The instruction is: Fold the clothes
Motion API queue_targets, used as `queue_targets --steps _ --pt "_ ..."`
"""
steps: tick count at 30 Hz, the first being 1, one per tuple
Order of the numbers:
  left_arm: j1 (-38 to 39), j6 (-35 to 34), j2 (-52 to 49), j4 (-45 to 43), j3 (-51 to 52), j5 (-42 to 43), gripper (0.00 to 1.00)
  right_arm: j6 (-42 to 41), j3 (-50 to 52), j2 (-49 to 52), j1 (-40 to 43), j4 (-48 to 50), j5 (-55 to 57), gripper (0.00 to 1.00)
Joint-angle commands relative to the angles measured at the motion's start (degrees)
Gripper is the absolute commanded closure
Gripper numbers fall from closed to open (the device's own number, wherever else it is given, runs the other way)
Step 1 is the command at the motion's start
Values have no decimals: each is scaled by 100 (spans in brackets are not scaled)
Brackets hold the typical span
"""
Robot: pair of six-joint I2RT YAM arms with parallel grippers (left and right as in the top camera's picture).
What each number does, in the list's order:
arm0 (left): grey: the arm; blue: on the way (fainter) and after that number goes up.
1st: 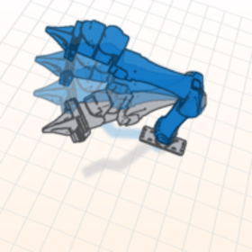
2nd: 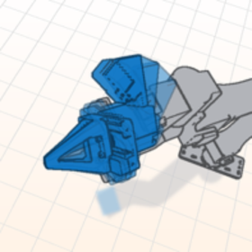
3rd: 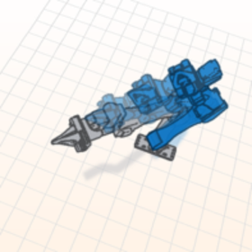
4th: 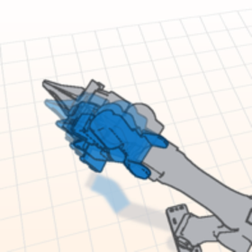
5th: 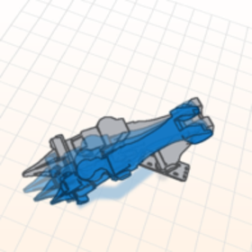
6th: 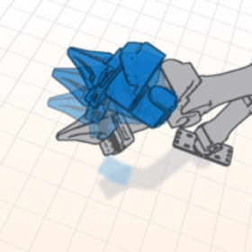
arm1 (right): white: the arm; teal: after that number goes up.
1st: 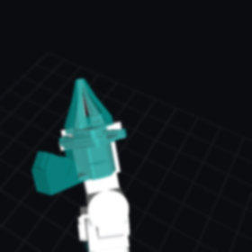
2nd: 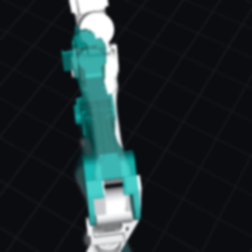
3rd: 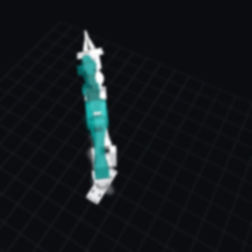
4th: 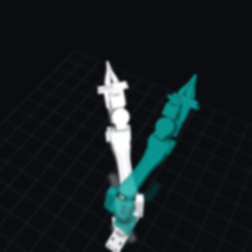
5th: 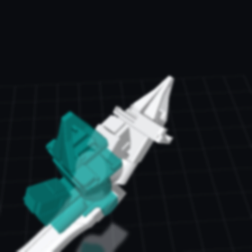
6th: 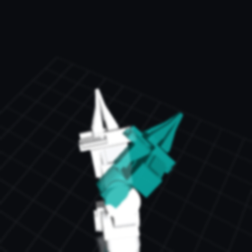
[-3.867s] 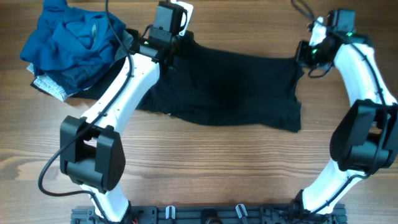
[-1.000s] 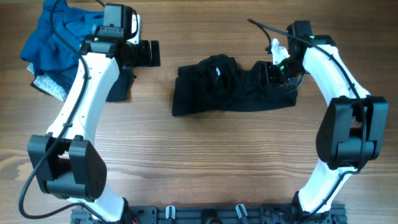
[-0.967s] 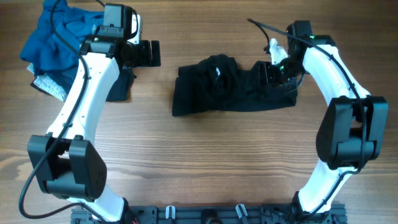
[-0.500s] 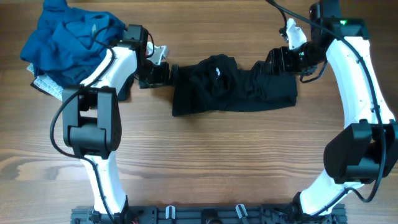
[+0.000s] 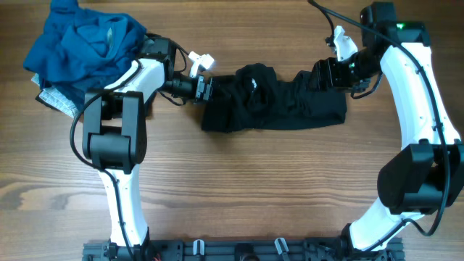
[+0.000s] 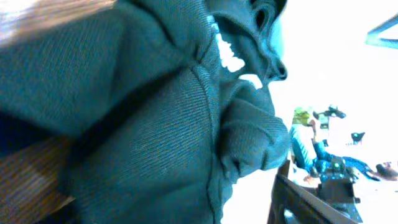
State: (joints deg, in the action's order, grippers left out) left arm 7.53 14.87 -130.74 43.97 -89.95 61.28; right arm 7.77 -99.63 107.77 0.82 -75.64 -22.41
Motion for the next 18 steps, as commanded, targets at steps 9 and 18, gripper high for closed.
queue_targets --steps 9,18 --pt "31 -354 -83 -588 4 1587 96 -24 -103 -151 17 -118 61 24" --pt "-195 -1346 1152 -1088 -24 1235 96 -26 -103 -151 17 -138 59 25"
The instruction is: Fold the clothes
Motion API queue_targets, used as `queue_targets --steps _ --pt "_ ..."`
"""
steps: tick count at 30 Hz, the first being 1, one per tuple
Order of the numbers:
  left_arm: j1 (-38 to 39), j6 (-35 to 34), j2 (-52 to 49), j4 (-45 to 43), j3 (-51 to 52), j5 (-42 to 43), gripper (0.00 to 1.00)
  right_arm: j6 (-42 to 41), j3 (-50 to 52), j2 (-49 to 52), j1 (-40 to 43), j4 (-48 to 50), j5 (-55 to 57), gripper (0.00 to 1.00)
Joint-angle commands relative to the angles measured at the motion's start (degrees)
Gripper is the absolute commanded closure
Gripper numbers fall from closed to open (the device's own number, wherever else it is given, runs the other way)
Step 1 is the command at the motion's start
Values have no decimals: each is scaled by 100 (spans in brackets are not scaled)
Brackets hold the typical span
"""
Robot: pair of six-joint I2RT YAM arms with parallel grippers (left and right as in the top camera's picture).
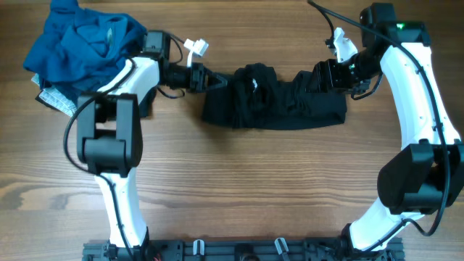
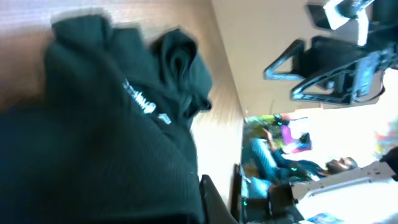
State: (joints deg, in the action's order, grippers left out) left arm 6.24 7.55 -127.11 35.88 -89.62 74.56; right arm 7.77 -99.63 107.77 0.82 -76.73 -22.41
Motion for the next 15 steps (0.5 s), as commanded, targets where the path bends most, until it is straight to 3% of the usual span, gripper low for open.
queue_targets --steps 1,9,15 --pt "-118 -721 911 -356 -57 -92 96 -26 -103 -151 17 -33 59 25" --pt "-855 -800 1193 -9 -57 -162 96 -48 -103 -151 17 15 52 24" --pt "-376 -804 1196 -236 -57 -269 96 -103 -103 -149 17 98 55 25"
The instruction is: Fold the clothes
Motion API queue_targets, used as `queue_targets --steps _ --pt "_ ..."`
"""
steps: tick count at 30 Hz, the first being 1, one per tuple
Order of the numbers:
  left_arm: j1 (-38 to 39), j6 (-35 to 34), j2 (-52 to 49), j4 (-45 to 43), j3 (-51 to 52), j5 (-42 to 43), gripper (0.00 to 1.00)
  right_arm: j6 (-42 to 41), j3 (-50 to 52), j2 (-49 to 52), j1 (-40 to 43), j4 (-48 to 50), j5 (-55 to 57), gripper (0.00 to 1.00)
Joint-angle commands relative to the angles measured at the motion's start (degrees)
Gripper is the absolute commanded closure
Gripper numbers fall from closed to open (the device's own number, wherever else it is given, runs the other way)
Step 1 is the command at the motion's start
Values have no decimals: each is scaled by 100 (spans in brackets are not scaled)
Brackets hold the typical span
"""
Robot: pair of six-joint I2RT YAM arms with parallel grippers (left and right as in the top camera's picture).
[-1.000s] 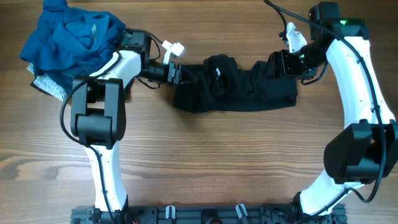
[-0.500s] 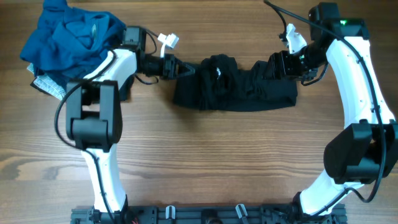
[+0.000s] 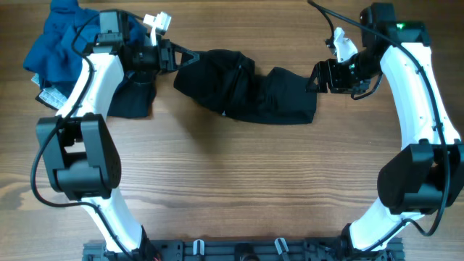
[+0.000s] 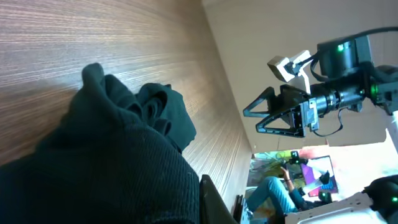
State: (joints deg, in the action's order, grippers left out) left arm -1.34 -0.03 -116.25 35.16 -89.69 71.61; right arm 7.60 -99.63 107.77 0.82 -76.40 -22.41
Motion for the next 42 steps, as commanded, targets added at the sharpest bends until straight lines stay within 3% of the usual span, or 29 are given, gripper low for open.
queue_targets --steps 1,8,13,18,19,20,21,22,23,24,25,29,33,34,38,42 --pt "667 -46 109 -317 -50 -125 96 -256 -103 -151 17 125 52 28" --pt "2756 -48 107 -1751 -50 -1617 96 -763 -719 -1078 302 498 -31 29" --pt "3613 -46 92 -2107 -50 -3309 96 -1080 -1399 -2426 1388 595 -59 28" --pt "4133 -46 -391 -3296 -50 -4059 92 -1060 -1397 -2920 1759 511 -70 28" --pt "4192 -46 -501 -3480 -50 -4065 88 -1060 -1397 -2918 1759 492 -70 28" --pt "4266 -48 -645 -3663 -50 -4065 73 -1060 -1394 -2914 1759 490 -72 28" --pt "4328 -48 -737 -3740 -50 -4065 67 -1060 -1394 -2914 1759 509 -70 28" --pt "4380 -46 -791 -3757 -50 -4065 47 -1060 -1394 -2914 1759 529 -70 28" --pt "4435 -48 -831 -3794 -50 -4065 14 -1062 -1394 -2914 1759 553 -70 28" --pt "4476 -48 -861 -3858 -50 -4068 0 -1060 -1394 -2914 1759 570 -70 28" --pt "4503 -52 -863 -3934 -50 -4068 0 -1062 -1394 -2914 1759 584 -70 28" --pt "4242 -1027 -645 -4284 -76 -4054 0 -1069 -1394 -2848 1781 658 -48 28" --pt "3560 -1314 352 -4148 -76 -3567 0 -925 -1392 -2402 1801 555 -142 21" --pt "3209 -1580 807 -3869 -76 -3567 0 -573 -1392 -2140 1801 358 -361 20" --pt "2229 -1561 1707 -2944 -76 -3565 0 949 -1388 -1139 1624 -509 -894 18" --pt "1585 -1526 1794 -2173 -76 -3565 0 2387 -1215 -299 800 -986 -951 18"
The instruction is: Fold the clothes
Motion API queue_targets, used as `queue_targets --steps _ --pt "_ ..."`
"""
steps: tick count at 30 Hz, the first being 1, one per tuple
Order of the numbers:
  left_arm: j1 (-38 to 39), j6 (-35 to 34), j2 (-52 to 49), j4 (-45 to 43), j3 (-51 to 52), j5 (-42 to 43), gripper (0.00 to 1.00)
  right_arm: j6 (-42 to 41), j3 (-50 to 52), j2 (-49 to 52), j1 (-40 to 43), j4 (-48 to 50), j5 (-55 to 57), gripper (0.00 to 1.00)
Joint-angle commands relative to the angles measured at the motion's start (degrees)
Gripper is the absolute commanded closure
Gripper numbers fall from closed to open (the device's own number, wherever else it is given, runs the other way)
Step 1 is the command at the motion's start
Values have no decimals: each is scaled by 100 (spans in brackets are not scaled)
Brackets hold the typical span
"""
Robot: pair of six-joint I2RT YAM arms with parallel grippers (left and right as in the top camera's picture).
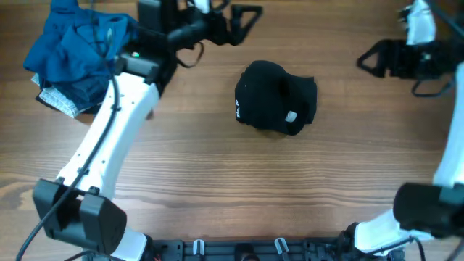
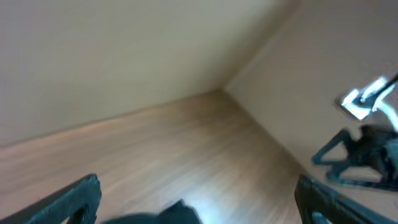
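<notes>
A black garment (image 1: pixel 275 105) lies bunched in a compact bundle at the middle of the table, with a small white label showing. My left gripper (image 1: pixel 250 20) hangs open above the table's far edge, up and to the left of the bundle, holding nothing. In the left wrist view its fingers (image 2: pixel 68 199) stand wide apart, and only a dark tip of the garment (image 2: pixel 168 214) shows at the bottom edge. My right gripper (image 1: pixel 366 59) is open at the far right, well clear of the bundle, and also shows as the right gripper (image 2: pixel 357 158) in the left wrist view.
A pile of blue clothes (image 1: pixel 80 43) sits at the far left corner, with a patterned piece (image 1: pixel 58 101) sticking out under it. The wooden table (image 1: pixel 232 188) is bare in front of the bundle.
My left gripper held the garment's left end near the blue pile; now it is open, higher and further right. The garment lies dropped in a tighter bundle at the centre. My right gripper has moved away right.
At first the black garment lay stretched between my grippers, one at each end. Then the left gripper had its end drawn toward the upper left, with the right gripper open and off the cloth. Now both grippers are open and the garment is a small bundle.
</notes>
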State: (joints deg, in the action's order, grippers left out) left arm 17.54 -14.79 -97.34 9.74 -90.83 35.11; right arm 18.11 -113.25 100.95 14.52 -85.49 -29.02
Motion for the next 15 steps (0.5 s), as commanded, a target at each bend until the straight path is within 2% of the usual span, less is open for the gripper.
queue_targets --steps 1,3,6,9,15 --pt "-358 -22 -109 527 37 83 0 1578 236 490 -817 -20 -229 18" --pt "-385 356 -125 787 39 81 0 1635 507 658 -1381 490 262 19" --pt "-385 452 -125 992 39 59 0 1613 1108 697 -1864 1513 570 26" --pt "-382 562 -125 1202 39 9 0 1316 1598 697 -1961 2321 719 30" --pt "-385 560 -125 1244 39 -74 0 1294 2310 763 -1961 3112 450 31"
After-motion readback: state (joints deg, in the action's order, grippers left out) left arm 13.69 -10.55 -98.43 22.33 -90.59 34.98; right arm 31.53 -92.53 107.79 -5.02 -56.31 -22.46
